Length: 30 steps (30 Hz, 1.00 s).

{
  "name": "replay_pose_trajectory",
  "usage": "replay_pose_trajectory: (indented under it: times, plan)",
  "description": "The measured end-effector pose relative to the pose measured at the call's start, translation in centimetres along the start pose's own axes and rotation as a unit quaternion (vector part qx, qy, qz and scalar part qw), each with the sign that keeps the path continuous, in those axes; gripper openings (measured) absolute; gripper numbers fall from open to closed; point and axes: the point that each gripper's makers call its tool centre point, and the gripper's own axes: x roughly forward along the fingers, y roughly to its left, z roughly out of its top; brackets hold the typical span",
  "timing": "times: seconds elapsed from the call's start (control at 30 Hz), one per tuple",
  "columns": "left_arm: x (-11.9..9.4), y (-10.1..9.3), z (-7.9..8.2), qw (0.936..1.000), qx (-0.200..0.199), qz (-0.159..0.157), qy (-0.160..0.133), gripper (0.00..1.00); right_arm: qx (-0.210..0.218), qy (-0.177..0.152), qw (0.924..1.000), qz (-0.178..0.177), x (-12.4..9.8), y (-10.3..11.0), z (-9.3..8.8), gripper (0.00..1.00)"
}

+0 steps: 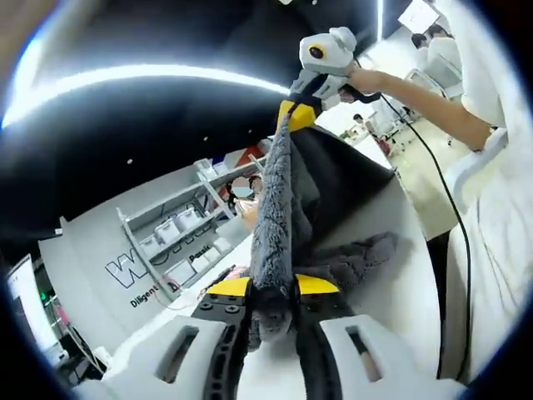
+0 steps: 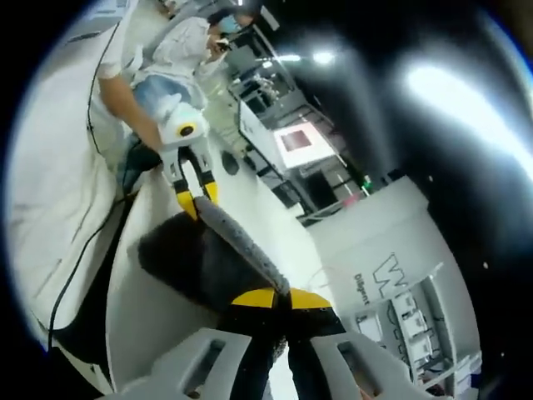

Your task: Open the folded towel by lifting each exposed corner and separating the folded layers until the towel lies flat within the target outline without major curled edges

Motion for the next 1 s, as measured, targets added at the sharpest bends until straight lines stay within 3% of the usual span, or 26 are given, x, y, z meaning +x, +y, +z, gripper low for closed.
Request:
replay_pose_trajectory:
  times: [0.17,0.27,0.43,0.73,1.0]
  plan:
    - [0.4,-0.2,-1.9,0.9993,-0.001,0.002,0.037,0.29,0.014,0.008,0.9999,0.005,0.7,0.2,-0.9,0.0]
    - [0.3,-1.0,-2.1,0.9989,-0.013,-0.026,0.036,0.16,0.013,0.013,0.9998,0.009,0.9,0.4,-1.2,0.0]
    - [0.1,-0.5,-1.9,0.9993,0.019,-0.021,0.023,0.15,0.013,0.013,0.9998,0.01,0.9,0.4,-1.3,0.0]
    - [-0.1,1.9,-1.1,0.9997,0.023,0.002,0.012,0.15,0.015,0.02,0.9996,0.012,0.7,0.4,-1.8,0.0]
    - [0.5,5.7,0.4,0.9986,0.044,0.026,0.011,0.14,0.035,0.026,0.9985,0.031,0.5,1.2,-2.2,0.0]
